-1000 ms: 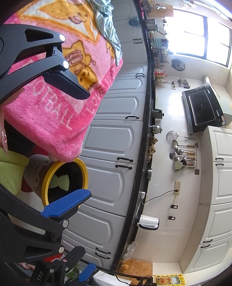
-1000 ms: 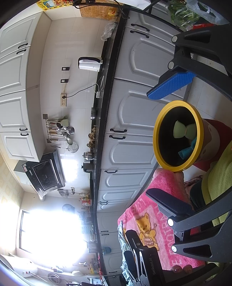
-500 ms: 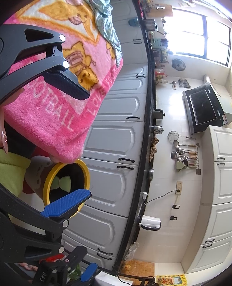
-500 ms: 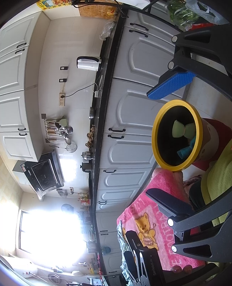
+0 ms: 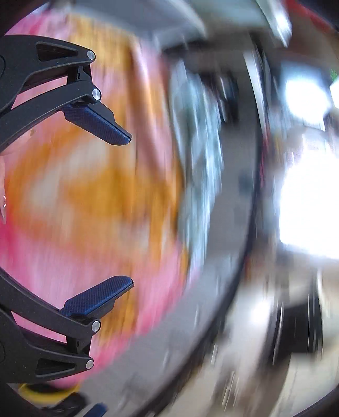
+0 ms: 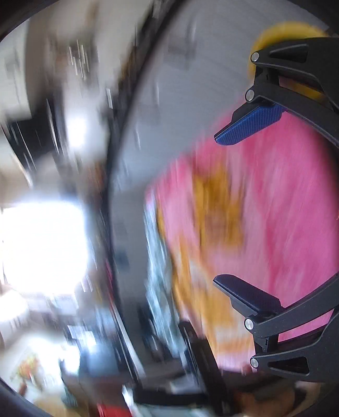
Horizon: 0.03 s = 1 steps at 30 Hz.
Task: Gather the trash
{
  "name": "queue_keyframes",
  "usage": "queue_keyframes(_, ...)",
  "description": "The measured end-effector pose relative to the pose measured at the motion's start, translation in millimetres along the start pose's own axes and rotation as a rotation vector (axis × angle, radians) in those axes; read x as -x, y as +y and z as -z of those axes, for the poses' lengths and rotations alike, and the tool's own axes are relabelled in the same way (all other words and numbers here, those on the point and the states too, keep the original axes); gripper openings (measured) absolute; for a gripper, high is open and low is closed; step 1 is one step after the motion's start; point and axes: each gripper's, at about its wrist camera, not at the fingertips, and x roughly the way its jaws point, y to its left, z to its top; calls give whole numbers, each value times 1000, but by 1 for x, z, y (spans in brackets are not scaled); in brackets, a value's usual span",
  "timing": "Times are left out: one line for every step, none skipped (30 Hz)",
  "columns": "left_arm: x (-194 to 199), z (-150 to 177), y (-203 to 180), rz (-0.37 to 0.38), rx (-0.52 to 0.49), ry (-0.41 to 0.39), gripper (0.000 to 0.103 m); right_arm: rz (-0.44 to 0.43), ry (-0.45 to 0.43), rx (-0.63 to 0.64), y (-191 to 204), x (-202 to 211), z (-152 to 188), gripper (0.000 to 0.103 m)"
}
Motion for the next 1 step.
queue_keyframes(-15,-5,28,-90,17,22,92,-75,52,25,28,-32,-7,97)
